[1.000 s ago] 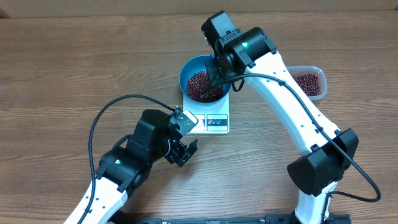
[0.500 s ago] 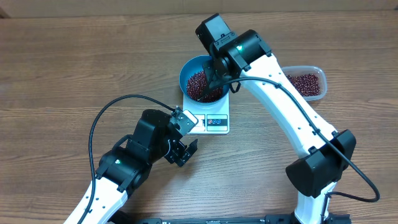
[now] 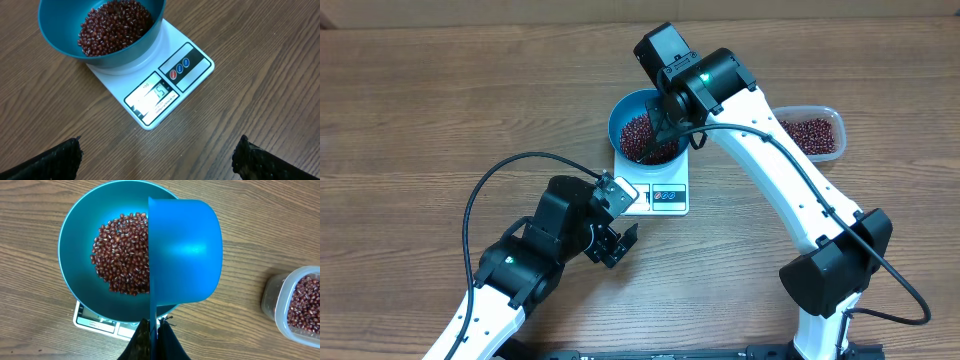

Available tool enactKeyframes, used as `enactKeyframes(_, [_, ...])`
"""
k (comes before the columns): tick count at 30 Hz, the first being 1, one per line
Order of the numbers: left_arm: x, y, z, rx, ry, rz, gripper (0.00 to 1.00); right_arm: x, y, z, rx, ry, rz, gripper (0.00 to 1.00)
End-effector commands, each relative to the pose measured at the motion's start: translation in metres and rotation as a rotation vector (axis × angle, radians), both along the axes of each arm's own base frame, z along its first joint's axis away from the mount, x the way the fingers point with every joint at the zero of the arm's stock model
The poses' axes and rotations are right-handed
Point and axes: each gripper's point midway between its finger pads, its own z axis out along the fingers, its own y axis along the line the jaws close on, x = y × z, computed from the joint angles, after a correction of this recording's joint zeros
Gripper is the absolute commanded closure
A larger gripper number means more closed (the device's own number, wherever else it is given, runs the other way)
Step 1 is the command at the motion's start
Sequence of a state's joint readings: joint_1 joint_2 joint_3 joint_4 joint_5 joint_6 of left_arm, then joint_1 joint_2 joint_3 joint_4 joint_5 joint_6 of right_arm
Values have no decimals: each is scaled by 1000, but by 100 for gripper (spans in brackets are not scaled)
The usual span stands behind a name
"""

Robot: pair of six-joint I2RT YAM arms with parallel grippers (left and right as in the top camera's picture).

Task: Scoop item into bowl and weigh 150g on scale
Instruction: 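Tip the scoop with the right gripper to pour beans into bowl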

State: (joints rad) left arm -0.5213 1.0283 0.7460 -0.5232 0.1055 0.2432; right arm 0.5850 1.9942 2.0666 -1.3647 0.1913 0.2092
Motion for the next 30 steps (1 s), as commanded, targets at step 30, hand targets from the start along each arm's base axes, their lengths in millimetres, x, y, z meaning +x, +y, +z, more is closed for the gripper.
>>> enactKeyframes(30, [-1, -1, -3, -5, 11, -9, 0, -9, 0, 35, -123, -147, -7, 96])
